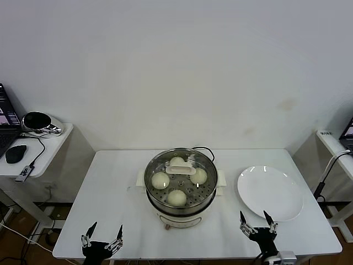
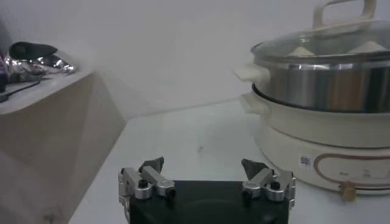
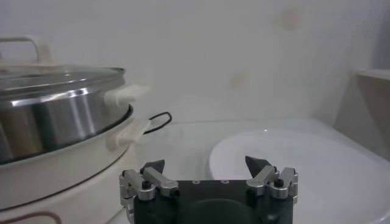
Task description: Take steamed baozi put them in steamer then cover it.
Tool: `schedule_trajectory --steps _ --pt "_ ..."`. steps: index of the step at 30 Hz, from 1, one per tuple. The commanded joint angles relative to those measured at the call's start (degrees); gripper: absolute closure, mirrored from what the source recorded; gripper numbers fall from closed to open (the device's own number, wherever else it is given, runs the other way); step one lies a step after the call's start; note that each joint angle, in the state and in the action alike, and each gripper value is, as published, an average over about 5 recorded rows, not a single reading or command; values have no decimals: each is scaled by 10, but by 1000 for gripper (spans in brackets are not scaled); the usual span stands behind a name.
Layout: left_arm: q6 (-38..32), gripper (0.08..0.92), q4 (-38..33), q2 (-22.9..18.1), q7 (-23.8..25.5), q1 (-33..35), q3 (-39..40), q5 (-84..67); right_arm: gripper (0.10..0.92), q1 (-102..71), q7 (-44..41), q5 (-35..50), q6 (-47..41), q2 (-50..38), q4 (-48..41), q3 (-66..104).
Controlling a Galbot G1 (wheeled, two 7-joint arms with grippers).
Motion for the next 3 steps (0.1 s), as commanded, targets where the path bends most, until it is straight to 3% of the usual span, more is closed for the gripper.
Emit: schedule_trajectory --steps 1,3 --pt "6 177 -23 -1 6 13 -1 -9 203 -8 -5 -9 -8 -1 16 2" --pt "6 177 -24 -2 7 13 0 -9 203 -9 -6 -10 -9 -2 17 1"
